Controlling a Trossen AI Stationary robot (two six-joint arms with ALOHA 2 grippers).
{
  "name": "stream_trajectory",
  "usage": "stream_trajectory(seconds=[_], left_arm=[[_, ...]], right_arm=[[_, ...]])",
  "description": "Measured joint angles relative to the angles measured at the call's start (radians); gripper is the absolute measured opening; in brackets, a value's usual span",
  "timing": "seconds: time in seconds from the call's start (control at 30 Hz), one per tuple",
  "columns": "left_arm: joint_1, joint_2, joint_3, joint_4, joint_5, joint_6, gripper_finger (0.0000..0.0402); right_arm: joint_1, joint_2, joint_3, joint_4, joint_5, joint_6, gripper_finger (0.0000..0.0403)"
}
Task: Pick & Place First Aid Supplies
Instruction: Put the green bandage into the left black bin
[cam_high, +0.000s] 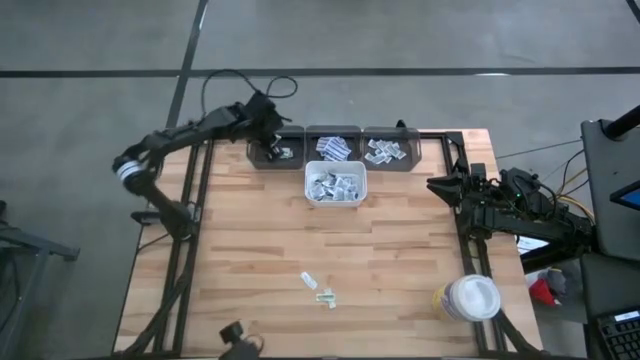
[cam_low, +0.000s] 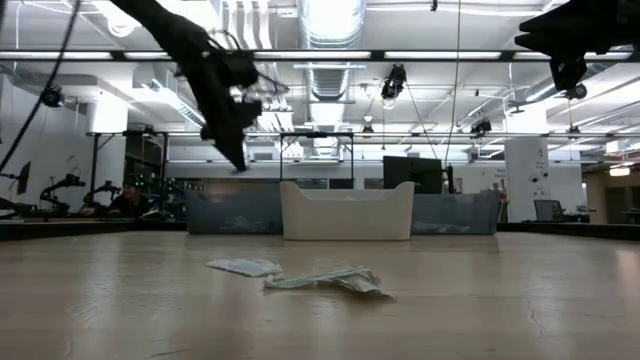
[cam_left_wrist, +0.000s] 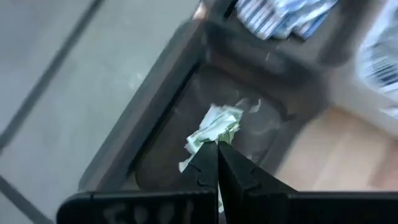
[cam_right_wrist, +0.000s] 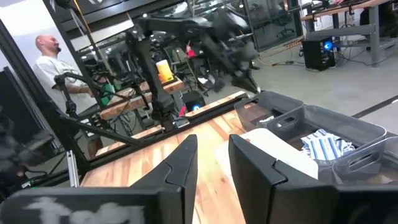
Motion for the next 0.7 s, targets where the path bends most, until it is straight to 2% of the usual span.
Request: stream_trajectory(seconds=[0.27, 0.43, 0.7], left_arm=[[0.009, 0.26, 0.109, -0.017, 0.01, 0.068, 0.0], [0.013, 0.343, 0.183, -0.034, -0.004, 0.076, 0.0007], [0.015, 0.349, 0.25, -0.069, -0.024, 0.075, 0.01]], right_arm=[[0.0, 0.0, 0.0, 0.001, 0.0, 0.0, 0.0084], [0.0, 0.0, 0.0, 0.001, 0.0, 0.028, 0.0073], [0.0, 0.0, 0.0, 0.001, 0.0, 0.028, 0.0063]])
